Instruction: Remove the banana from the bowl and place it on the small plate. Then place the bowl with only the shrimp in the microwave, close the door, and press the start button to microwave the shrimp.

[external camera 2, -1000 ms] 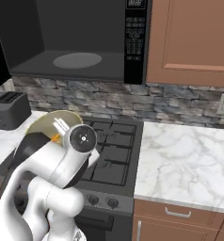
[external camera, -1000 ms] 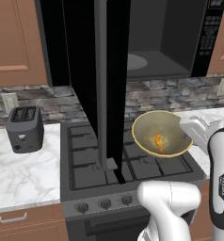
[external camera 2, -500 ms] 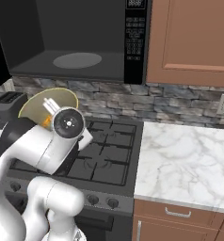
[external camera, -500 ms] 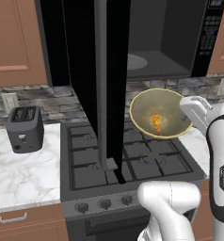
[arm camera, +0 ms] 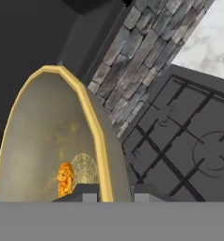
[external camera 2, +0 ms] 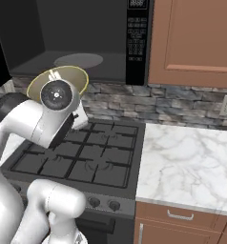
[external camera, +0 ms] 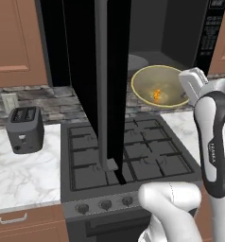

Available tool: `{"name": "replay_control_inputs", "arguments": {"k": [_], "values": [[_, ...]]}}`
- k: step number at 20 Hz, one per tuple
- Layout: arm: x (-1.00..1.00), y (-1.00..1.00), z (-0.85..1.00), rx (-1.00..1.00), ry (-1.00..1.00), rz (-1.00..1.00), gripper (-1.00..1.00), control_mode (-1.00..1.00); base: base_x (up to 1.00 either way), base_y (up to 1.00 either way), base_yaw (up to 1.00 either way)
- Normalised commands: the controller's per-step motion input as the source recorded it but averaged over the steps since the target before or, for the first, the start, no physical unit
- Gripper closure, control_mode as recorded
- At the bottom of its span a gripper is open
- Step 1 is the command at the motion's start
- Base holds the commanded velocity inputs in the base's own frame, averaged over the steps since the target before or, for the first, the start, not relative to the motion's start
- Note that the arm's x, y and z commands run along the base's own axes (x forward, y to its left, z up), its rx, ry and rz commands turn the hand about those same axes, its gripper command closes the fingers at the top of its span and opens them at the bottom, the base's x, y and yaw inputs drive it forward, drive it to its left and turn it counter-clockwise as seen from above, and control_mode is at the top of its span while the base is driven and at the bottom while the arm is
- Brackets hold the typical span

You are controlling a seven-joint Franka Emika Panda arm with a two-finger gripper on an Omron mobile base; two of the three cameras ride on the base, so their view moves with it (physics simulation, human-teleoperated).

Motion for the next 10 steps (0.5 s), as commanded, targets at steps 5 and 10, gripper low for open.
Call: {"name": "replay_control_inputs", "arguments": {"k": [5,10], "values": [[0.33,0.05,0.40,0.16,0.02,-0.26,1.00,-1.00,0.00,0.00,0.00],[0.27,0.21,0.23,0.18,0.00,-0.22,1.00,-1.00,0.00,0.00,0.00]]}}
